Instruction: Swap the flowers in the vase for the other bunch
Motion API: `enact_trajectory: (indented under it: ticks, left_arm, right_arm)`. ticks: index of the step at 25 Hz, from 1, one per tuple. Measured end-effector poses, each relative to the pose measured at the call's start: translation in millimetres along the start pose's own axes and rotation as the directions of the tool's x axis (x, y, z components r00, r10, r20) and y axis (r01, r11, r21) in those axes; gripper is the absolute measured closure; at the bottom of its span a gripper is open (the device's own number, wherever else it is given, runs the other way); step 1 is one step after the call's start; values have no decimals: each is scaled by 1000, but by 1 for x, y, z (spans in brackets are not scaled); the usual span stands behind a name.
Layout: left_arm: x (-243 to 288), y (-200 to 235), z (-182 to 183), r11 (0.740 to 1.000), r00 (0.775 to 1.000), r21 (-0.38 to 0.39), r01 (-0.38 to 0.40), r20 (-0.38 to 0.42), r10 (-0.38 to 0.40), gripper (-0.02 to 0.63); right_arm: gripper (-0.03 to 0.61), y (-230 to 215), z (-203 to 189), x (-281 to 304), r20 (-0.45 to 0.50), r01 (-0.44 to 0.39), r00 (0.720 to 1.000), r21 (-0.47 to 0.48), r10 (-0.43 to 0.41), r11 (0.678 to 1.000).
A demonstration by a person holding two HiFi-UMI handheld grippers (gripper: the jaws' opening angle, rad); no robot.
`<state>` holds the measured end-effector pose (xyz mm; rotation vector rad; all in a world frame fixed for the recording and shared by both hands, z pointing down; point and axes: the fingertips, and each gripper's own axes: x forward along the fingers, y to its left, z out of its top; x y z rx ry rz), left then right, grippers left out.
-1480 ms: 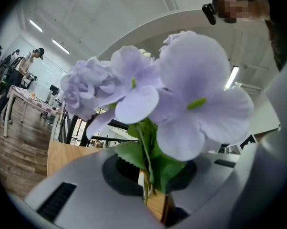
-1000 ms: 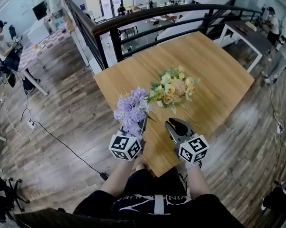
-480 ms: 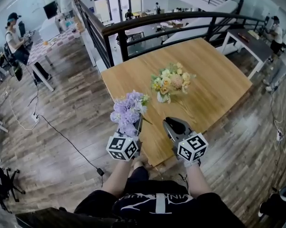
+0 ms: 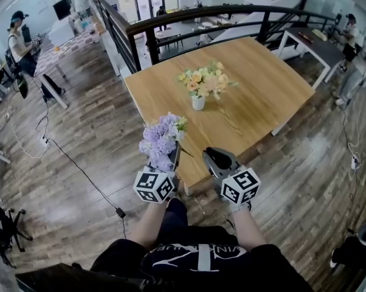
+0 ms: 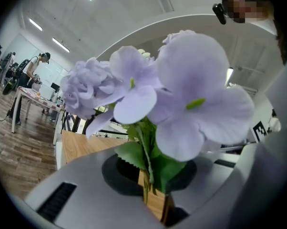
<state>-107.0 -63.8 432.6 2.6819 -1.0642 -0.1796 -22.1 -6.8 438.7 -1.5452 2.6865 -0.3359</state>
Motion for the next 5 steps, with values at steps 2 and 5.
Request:
enact_trajectory:
  ticks: [2,5]
  left_arm:
    - [-9,-8,1,1000,1000,9,6,-2,-6,560]
    - [-20,-18,1,1000,1000,14,9,-3,-9,560]
  right_arm:
    - [511,7,-2,-11,3,3,1000,3,-3,1000]
    - [511,16,-2,-24,10,5,1000,7,-5,1000]
